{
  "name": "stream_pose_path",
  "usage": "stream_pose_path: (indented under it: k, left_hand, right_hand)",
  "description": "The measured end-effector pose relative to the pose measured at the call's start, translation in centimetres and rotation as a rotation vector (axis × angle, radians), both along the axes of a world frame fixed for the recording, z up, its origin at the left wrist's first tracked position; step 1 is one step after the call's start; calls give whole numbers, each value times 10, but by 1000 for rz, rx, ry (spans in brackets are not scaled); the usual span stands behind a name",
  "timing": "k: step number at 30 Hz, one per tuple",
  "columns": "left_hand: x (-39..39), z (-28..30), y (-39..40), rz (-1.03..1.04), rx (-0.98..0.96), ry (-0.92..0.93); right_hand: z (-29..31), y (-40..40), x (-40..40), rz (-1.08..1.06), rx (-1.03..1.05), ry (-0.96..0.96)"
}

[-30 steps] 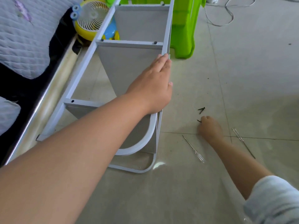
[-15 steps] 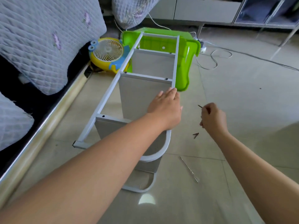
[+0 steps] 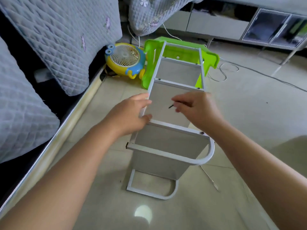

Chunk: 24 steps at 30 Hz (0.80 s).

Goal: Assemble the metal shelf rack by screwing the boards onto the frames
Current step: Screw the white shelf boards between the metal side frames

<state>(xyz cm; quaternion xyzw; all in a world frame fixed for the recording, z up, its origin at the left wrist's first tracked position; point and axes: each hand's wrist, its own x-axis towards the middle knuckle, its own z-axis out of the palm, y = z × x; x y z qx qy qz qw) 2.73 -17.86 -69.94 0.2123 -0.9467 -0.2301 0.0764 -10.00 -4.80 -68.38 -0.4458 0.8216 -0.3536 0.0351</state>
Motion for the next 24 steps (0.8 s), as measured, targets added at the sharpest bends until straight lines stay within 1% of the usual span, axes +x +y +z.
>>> stream_pose_path:
  k: [1, 3, 5, 6, 7, 10, 14, 20, 24]
  left_hand:
    - [13, -3, -5, 29, 60, 44]
    - [27, -9, -8, 108, 195, 48]
    - [28, -13, -5, 189, 432, 57]
    - [26, -14, -3, 213, 522, 85]
    - [24, -15, -1, 223, 562, 104]
    - [18, -16, 4, 233, 549, 131]
    - [15, -16, 10, 274, 418, 113]
    - [15, -21, 22, 324, 255, 154]
    - [14, -21, 24, 338, 199, 135]
  right_hand:
    - [-2, -4, 10, 64, 20, 80]
    - [-7, -11, 25, 157, 9, 181]
    - [-10, -19, 32, 162, 21, 168]
    - [-12, -22, 33, 157, 21, 156]
    - [-15, -24, 33, 148, 19, 143]
    - [-22, -24, 34, 122, 44, 131]
    - [-28, -18, 35, 120, 29, 113]
    - [-28, -20, 38, 112, 31, 38]
    - [-31, -17, 39, 112, 6, 67]
